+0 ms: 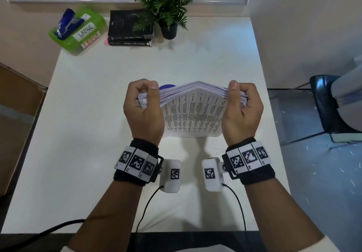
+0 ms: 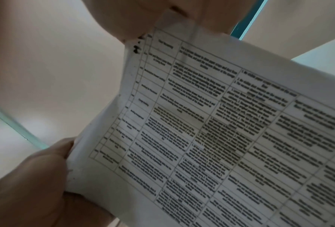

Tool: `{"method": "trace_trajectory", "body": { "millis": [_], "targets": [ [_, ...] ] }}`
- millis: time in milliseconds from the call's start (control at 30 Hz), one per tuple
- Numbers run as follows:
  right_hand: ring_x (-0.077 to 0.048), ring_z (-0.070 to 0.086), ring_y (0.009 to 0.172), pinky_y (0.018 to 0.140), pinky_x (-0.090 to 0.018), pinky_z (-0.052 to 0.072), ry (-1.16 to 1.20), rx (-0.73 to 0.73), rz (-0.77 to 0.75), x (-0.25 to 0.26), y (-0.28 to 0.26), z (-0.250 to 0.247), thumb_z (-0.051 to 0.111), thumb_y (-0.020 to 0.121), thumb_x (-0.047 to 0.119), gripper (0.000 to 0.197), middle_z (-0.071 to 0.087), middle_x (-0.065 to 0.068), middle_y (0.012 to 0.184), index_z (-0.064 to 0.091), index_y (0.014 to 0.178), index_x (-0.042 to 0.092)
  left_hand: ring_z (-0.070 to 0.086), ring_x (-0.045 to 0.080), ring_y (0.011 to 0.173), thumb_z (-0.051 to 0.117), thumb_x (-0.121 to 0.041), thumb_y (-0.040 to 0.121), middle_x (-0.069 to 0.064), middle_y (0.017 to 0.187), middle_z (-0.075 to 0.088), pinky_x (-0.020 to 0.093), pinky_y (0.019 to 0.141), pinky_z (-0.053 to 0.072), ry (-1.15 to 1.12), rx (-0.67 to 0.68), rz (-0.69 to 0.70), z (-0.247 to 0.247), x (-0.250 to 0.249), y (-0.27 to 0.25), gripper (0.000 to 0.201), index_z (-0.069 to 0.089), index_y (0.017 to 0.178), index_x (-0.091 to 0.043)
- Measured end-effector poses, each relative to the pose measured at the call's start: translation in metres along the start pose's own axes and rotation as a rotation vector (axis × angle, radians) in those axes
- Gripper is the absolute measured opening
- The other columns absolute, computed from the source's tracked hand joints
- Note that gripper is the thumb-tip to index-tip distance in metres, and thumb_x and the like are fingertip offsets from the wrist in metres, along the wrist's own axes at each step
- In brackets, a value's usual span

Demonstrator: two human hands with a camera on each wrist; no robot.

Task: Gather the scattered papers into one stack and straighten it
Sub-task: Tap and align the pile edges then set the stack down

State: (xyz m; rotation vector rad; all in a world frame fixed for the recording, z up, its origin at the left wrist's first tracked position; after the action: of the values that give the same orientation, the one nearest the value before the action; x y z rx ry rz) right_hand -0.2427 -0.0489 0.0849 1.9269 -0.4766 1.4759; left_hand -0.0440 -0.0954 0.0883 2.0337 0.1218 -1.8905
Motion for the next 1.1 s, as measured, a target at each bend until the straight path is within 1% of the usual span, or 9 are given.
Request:
{"method": "trace_trajectory", "body": {
  "millis": [133, 367, 567, 633, 767, 900, 967, 1033, 1100],
  "targets": [
    [-0.002, 0.056, 0.076, 0.074, -0.018, 0.045, 0.034, 0.049, 0.013, -0.001, 0.002, -0.004, 0.057, 0.099, 0.013, 0.011, 0.059, 0.005, 0.081, 0.059, 0.089, 0.008, 0.054, -0.004, 0.070, 0.057, -0.011, 0.099, -0.005, 0.078, 0.058, 0.010, 0.070, 0.043, 0.024, 0.055, -0.017, -0.007, -0.001, 0.008, 0.014, 0.059, 0.088, -0.003],
    [0.000, 0.057, 0.068, 0.066, -0.018, 0.049, 0.111, 0.090, 0.099, 0.000, -0.003, -0.005, 0.073, 0.089, 0.016, 0.020, 0.059, 0.008, 0.078, 0.061, 0.094, 0.001, 0.056, 0.003, 0.069, 0.070, -0.018, 0.090, -0.003, 0.076, 0.060, 0.016, 0.069, 0.046, 0.030, 0.166, -0.025, -0.009, -0.002, 0.010, 0.021, 0.061, 0.085, -0.001],
    [0.004, 0.057, 0.068, 0.069, -0.016, 0.049, 0.106, 0.112, 0.100, 0.000, -0.005, -0.001, 0.077, 0.084, 0.011, 0.022, 0.060, 0.008, 0.077, 0.062, 0.094, -0.001, 0.057, 0.006, 0.069, 0.073, -0.019, 0.088, -0.003, 0.075, 0.061, 0.017, 0.070, 0.046, 0.052, 0.145, -0.059, -0.013, 0.006, 0.011, 0.020, 0.061, 0.082, -0.004],
    [0.001, 0.058, 0.071, 0.070, -0.018, 0.049, 0.114, 0.164, 0.089, 0.000, -0.005, -0.001, 0.082, 0.080, 0.019, 0.028, 0.060, 0.006, 0.078, 0.063, 0.094, 0.005, 0.056, 0.005, 0.067, 0.072, -0.024, 0.089, -0.004, 0.073, 0.060, 0.016, 0.068, 0.045, 0.067, 0.109, -0.068, -0.013, 0.008, 0.013, 0.025, 0.061, 0.079, -0.003],
    [-0.009, 0.057, 0.081, 0.076, -0.023, 0.053, 0.056, 0.336, 0.034, -0.001, -0.003, -0.002, 0.094, 0.054, 0.034, 0.059, 0.059, 0.003, 0.087, 0.061, 0.101, 0.019, 0.050, 0.004, 0.057, 0.070, -0.032, 0.090, -0.007, 0.063, 0.054, 0.014, 0.061, 0.042, 0.086, 0.060, -0.110, -0.010, 0.007, 0.021, 0.037, 0.059, 0.073, -0.001],
    [-0.008, 0.062, 0.078, 0.074, -0.028, 0.054, 0.001, 0.380, 0.007, -0.001, 0.004, 0.000, 0.089, 0.070, 0.010, 0.038, 0.062, 0.006, 0.085, 0.061, 0.095, 0.013, 0.042, 0.005, 0.050, 0.068, -0.045, 0.087, -0.014, 0.053, 0.044, 0.017, 0.056, 0.039, 0.124, 0.061, -0.187, -0.005, 0.003, 0.026, 0.041, 0.053, 0.066, -0.013],
    [-0.012, 0.060, 0.071, 0.067, -0.033, 0.053, 0.020, 0.362, 0.015, 0.001, 0.006, 0.000, 0.083, 0.076, 0.004, 0.026, 0.062, 0.001, 0.079, 0.061, 0.088, 0.010, 0.043, 0.006, 0.052, 0.068, -0.051, 0.084, -0.012, 0.057, 0.046, 0.019, 0.057, 0.039, 0.097, 0.102, -0.191, -0.005, -0.004, 0.025, 0.040, 0.056, 0.074, -0.014],
    [-0.014, 0.059, 0.069, 0.065, -0.033, 0.051, 0.032, 0.327, 0.012, 0.004, 0.007, -0.004, 0.082, 0.077, 0.002, 0.023, 0.063, -0.008, 0.077, 0.061, 0.086, 0.008, 0.053, 0.006, 0.059, 0.073, -0.049, 0.077, -0.006, 0.070, 0.056, 0.020, 0.060, 0.044, 0.009, 0.259, -0.164, -0.006, -0.010, 0.023, 0.044, 0.056, 0.099, -0.015],
    [-0.012, 0.059, 0.069, 0.064, -0.028, 0.052, 0.056, 0.301, 0.015, 0.006, 0.010, -0.012, 0.082, 0.076, 0.000, 0.023, 0.063, -0.010, 0.077, 0.062, 0.086, 0.003, 0.063, 0.011, 0.077, 0.086, -0.034, 0.068, 0.005, 0.087, 0.062, 0.023, 0.068, 0.052, -0.093, 0.488, -0.100, -0.013, -0.011, 0.020, 0.074, 0.043, 0.126, -0.018]
  ]
}}
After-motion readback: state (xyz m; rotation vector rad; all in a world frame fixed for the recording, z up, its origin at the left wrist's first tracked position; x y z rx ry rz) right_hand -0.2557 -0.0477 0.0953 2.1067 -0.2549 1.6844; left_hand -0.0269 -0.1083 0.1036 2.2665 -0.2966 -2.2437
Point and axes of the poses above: each hand's wrist, its own y-axis towards the middle knuckle, its own z-axis out of the palm, x = y × z, the point moved 4 cm from there along y, towards the middle knuckle
